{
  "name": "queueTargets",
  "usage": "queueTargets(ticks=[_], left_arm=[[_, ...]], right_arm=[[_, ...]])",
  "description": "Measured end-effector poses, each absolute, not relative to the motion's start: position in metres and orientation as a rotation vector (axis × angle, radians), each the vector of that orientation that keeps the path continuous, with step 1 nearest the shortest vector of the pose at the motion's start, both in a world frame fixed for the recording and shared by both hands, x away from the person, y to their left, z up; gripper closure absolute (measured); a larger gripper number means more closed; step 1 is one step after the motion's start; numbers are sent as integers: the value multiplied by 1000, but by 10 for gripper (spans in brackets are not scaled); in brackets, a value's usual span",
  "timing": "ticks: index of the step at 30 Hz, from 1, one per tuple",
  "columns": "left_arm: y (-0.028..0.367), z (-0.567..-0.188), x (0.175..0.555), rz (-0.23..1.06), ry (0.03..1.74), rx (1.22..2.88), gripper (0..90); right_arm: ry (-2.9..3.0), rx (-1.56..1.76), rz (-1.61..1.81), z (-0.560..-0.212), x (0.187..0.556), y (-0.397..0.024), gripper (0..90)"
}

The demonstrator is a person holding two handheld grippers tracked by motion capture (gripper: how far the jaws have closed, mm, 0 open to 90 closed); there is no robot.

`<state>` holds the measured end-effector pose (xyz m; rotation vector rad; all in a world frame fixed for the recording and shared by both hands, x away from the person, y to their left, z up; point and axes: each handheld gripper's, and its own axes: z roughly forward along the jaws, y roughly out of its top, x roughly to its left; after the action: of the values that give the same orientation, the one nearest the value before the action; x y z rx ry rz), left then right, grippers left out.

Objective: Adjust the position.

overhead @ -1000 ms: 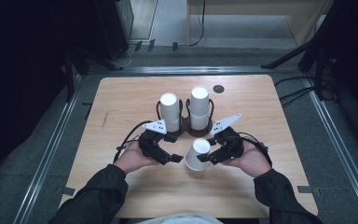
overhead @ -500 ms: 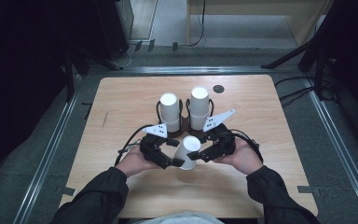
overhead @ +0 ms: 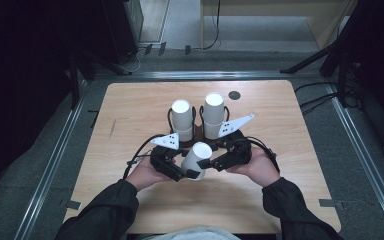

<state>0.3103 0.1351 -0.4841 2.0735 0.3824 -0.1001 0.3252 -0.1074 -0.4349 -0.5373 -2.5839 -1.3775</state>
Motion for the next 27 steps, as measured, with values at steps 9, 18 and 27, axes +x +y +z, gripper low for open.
queueTargets(ticks=[9,18,27], left_arm=[[140,-475,312,-121,363,2102,292],[148,-465,321,-106,381,2187,293],[146,-464,330,-75,355,2281,293]], right_arm=[[-2584,-489,-1418,-436,324,-111,275],[-2640,-489,-1369,-446,321,-116,241],[-2688,-501,-1331,-458,320,-116,254]])
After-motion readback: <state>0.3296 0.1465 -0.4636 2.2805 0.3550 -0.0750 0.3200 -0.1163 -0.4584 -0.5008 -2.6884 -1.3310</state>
